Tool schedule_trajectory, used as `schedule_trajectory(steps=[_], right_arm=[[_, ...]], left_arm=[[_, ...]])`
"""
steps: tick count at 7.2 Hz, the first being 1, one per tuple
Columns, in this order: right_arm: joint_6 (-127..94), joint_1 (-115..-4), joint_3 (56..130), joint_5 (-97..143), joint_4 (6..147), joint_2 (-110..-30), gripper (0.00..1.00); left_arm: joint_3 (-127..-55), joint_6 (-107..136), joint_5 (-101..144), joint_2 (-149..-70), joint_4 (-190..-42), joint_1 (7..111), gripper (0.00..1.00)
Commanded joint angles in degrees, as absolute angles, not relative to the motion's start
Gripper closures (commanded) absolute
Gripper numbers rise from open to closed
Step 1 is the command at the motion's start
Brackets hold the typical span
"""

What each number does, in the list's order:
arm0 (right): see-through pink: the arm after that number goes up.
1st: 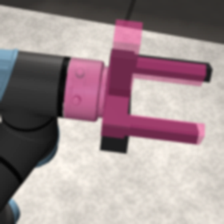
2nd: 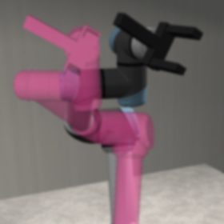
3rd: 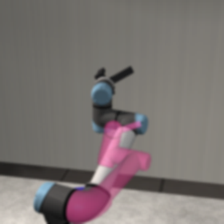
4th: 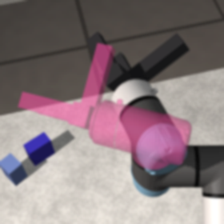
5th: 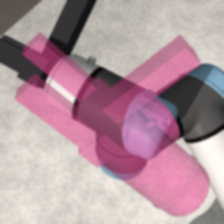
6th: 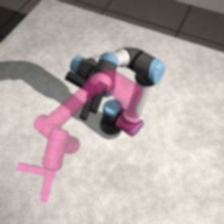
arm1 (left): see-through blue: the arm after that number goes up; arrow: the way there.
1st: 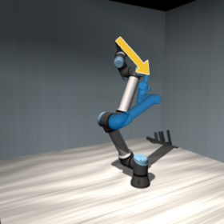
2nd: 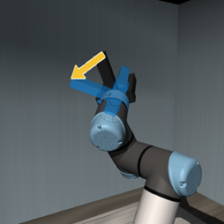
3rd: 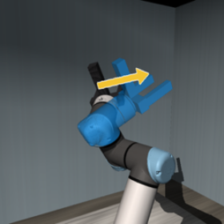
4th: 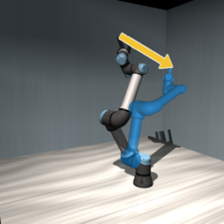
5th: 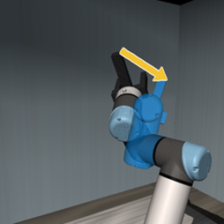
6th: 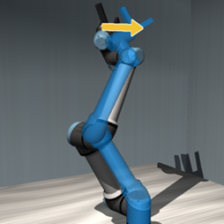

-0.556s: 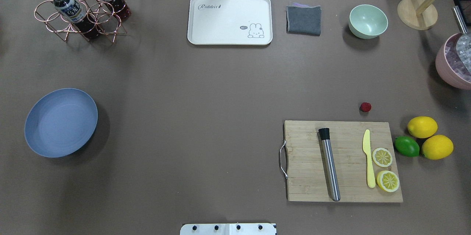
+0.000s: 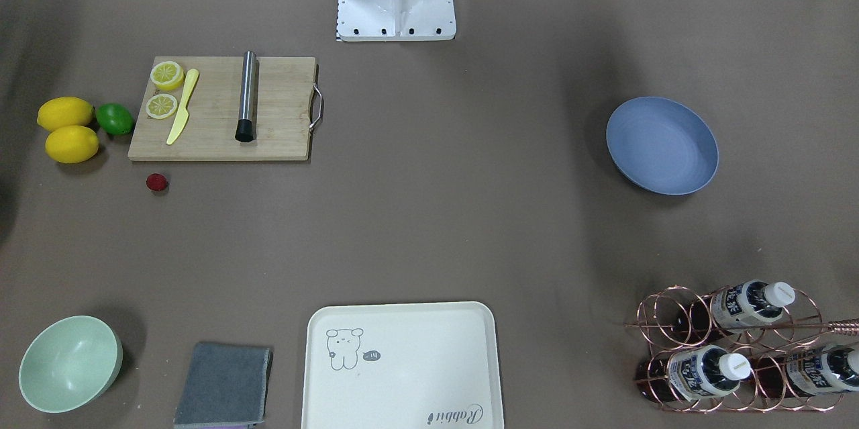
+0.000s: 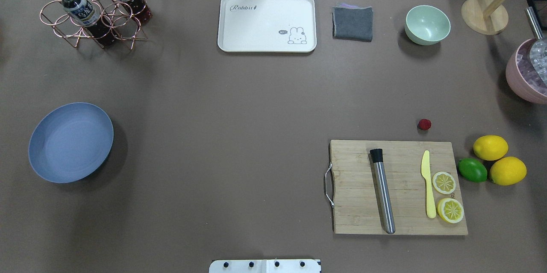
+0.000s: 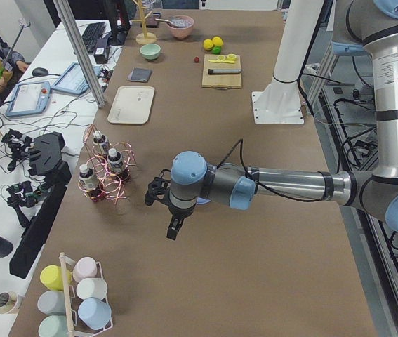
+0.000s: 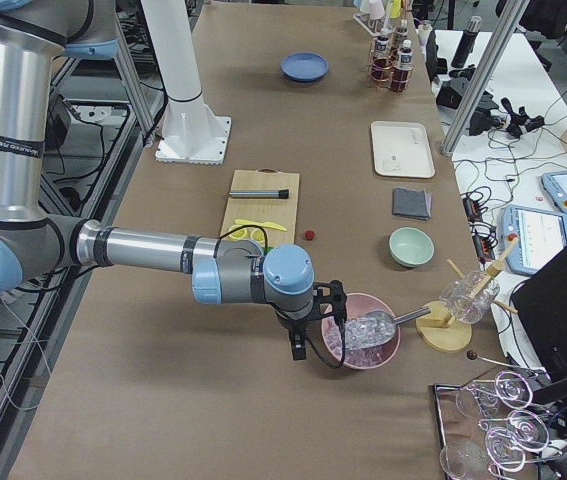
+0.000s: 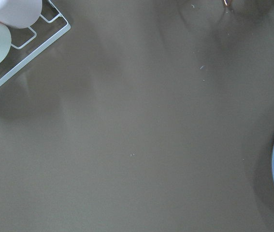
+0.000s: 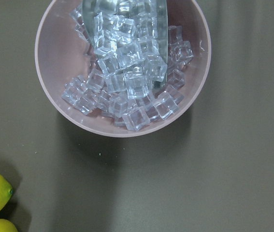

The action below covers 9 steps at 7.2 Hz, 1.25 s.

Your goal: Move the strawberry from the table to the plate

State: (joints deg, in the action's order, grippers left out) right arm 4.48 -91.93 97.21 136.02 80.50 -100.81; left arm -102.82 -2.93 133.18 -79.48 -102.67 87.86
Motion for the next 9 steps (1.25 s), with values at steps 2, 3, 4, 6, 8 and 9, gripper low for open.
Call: schedule_trajectory(steps=[2, 3, 4, 6, 8, 9], right_arm=[[5.0, -91.9, 97.1, 135.8, 78.3, -102.3, 0.00], [4.6, -91.9, 96.7, 135.9, 76.9, -102.7, 0.00], [4.5, -91.9, 96.8, 136.0, 76.7, -102.6, 0.00], [4.3, -91.8, 96.8, 139.2, 76.6, -102.6, 0.00], [4.4, -91.8, 96.8, 139.2, 76.7, -102.6, 0.00], [4.5, -91.8, 96.8, 139.2, 76.6, -102.6, 0.00]], left_arm=[[-102.8, -2.7, 133.5, -78.2, -102.8, 87.8, 0.03], [-102.7, -2.4, 133.8, -78.3, -102.8, 87.3, 0.03], [-102.8, 2.8, 134.5, -78.4, -104.7, 84.0, 0.03], [-100.0, 18.9, 134.2, -78.3, -118.5, 75.7, 0.02], [-98.0, 23.2, 134.0, -77.1, -125.3, 72.4, 0.02], [-95.9, 23.8, 133.9, -77.6, -127.6, 68.1, 0.02]])
